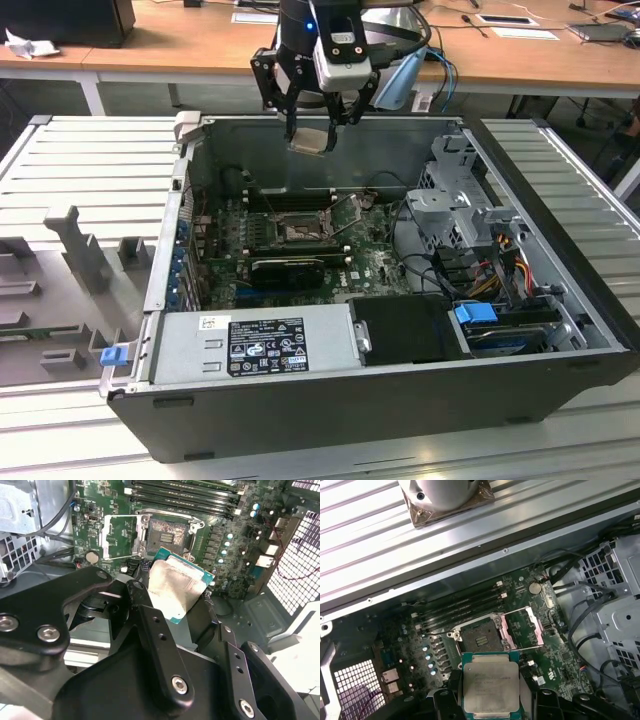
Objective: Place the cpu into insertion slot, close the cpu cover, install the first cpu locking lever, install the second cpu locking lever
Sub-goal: 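Place the cpu into insertion slot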
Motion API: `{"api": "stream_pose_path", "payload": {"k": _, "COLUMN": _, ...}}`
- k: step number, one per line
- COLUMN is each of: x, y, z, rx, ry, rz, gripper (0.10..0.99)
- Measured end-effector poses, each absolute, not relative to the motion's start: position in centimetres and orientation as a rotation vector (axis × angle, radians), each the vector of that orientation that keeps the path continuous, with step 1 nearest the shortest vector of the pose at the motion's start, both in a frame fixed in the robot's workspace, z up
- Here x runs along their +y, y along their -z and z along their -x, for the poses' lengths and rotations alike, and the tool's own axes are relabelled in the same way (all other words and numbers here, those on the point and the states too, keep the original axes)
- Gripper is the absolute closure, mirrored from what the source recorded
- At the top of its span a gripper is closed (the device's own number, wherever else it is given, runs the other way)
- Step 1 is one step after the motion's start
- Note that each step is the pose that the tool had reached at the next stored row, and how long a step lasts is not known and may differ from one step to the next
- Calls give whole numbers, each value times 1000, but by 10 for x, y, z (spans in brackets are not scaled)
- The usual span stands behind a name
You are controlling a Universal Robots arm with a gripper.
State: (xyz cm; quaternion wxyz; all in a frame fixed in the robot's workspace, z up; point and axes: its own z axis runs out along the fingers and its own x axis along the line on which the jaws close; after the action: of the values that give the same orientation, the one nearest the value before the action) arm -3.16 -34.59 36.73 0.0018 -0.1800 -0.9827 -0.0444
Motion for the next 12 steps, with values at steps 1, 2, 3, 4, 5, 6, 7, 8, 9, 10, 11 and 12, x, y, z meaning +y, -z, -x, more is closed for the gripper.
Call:
{"api": "stream_pose_path", "payload": {"k": 1, "x": -346, "y": -367, "z": 32, "rx": -3082, "ry": 139, "rz": 576, "gripper": 545}}
{"api": "stream_pose_path", "payload": {"k": 2, "x": -346, "y": -367, "z": 32, "rx": -3081, "ry": 139, "rz": 581, "gripper": 545}}
{"api": "stream_pose_path", "payload": {"k": 3, "x": -346, "y": -367, "z": 32, "rx": -3080, "ry": 140, "rz": 587, "gripper": 545}}
{"api": "stream_pose_path", "payload": {"k": 4, "x": -346, "y": -367, "z": 32, "rx": -3079, "ry": 139, "rz": 596, "gripper": 545}}
{"api": "stream_pose_path", "payload": {"k": 5, "x": -346, "y": -367, "z": 32, "rx": -3078, "ry": 140, "rz": 603, "gripper": 545}}
{"api": "stream_pose_path", "payload": {"k": 6, "x": -346, "y": -367, "z": 32, "rx": -3076, "ry": 140, "rz": 612, "gripper": 545}}
{"api": "stream_pose_path", "payload": {"k": 7, "x": -346, "y": -367, "z": 32, "rx": -3075, "ry": 140, "rz": 618, "gripper": 545}}
{"api": "stream_pose_path", "payload": {"k": 8, "x": -346, "y": -367, "z": 32, "rx": -3073, "ry": 140, "rz": 627, "gripper": 545}}
{"api": "stream_pose_path", "payload": {"k": 9, "x": -346, "y": -367, "z": 32, "rx": -3072, "ry": 140, "rz": 637, "gripper": 545}}
{"api": "stream_pose_path", "payload": {"k": 10, "x": -346, "y": -367, "z": 32, "rx": -3069, "ry": 140, "rz": 651, "gripper": 545}}
{"api": "stream_pose_path", "payload": {"k": 11, "x": -346, "y": -367, "z": 32, "rx": -3068, "ry": 140, "rz": 659, "gripper": 545}}
{"api": "stream_pose_path", "payload": {"k": 12, "x": -346, "y": -367, "z": 32, "rx": -3066, "ry": 139, "rz": 666, "gripper": 545}}
